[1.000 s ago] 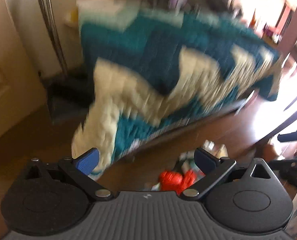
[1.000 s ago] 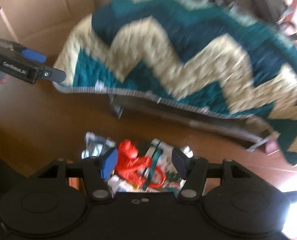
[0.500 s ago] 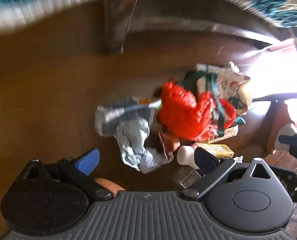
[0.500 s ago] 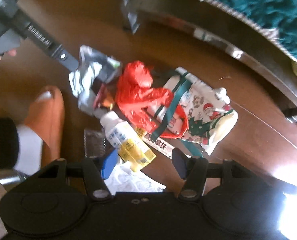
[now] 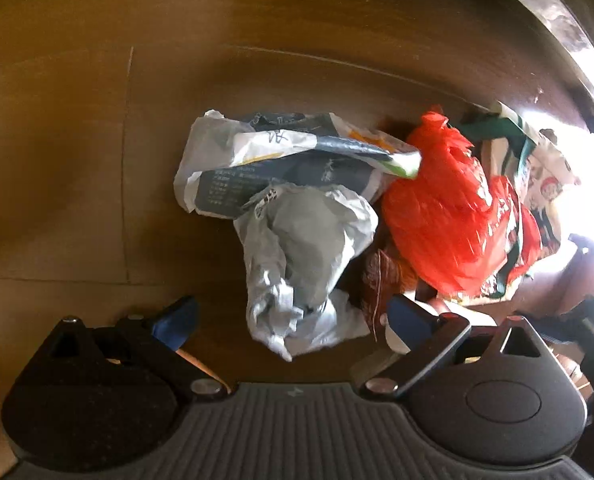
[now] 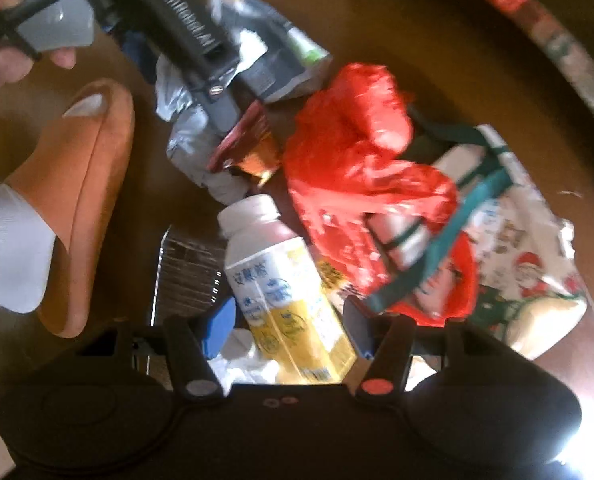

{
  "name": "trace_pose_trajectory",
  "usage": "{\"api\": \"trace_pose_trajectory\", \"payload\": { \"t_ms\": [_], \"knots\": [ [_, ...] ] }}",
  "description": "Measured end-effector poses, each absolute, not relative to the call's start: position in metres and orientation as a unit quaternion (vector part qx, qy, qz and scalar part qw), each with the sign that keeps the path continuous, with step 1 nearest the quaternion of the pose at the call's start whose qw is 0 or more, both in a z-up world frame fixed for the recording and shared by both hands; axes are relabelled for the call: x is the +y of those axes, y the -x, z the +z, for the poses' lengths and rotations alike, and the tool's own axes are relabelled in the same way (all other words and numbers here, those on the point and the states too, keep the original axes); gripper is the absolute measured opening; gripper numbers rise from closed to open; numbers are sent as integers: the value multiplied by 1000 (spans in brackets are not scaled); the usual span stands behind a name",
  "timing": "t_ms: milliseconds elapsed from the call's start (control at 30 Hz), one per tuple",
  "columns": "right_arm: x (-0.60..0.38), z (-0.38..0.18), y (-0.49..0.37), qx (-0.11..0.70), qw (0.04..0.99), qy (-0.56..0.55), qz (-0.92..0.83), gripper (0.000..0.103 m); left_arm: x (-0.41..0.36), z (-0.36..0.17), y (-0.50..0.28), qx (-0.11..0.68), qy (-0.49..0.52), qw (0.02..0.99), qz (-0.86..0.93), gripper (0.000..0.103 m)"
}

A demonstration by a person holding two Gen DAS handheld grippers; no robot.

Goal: Collect trash
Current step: 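Grasp the crumpled grey paper with the left tool while the right tool grasps the yogurt bottle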

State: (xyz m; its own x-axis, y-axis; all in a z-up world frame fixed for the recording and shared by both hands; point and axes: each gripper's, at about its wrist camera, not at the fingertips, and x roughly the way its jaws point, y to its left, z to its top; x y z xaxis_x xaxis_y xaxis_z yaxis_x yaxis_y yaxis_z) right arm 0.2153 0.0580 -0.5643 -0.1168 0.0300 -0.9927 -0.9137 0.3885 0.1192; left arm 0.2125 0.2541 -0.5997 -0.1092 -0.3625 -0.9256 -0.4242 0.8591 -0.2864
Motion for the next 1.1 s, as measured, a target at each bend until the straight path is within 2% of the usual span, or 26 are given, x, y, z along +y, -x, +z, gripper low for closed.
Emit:
{"api": "trace_pose_trajectory", "payload": {
  "t_ms": [167,233,300,467,533,633,833,1100],
  "knots": [
    [69,-586,-209,612,551,375,427,59,247,-612,-211,749,262,608,28,100],
    [71,-593,-210,616,544,372,432,59,247,-615,-209,750,264,606,28,91],
    [72,-597,-210,613,543,375,434,59,250,-617,-208,751,273,601,33,87],
    [72,-602,-215,618,540,366,438,57,260,-618,-202,747,288,599,40,59],
    [69,-599,-216,615,543,366,440,57,263,-621,-200,748,300,592,35,39],
    [64,-587,-219,609,551,364,440,56,264,-622,-196,751,300,587,37,34],
    [56,-545,-227,588,587,348,433,53,263,-602,-192,748,282,600,23,30],
    [40,-463,-232,545,660,320,407,50,242,-526,-205,716,189,671,-43,30]
  ]
}}
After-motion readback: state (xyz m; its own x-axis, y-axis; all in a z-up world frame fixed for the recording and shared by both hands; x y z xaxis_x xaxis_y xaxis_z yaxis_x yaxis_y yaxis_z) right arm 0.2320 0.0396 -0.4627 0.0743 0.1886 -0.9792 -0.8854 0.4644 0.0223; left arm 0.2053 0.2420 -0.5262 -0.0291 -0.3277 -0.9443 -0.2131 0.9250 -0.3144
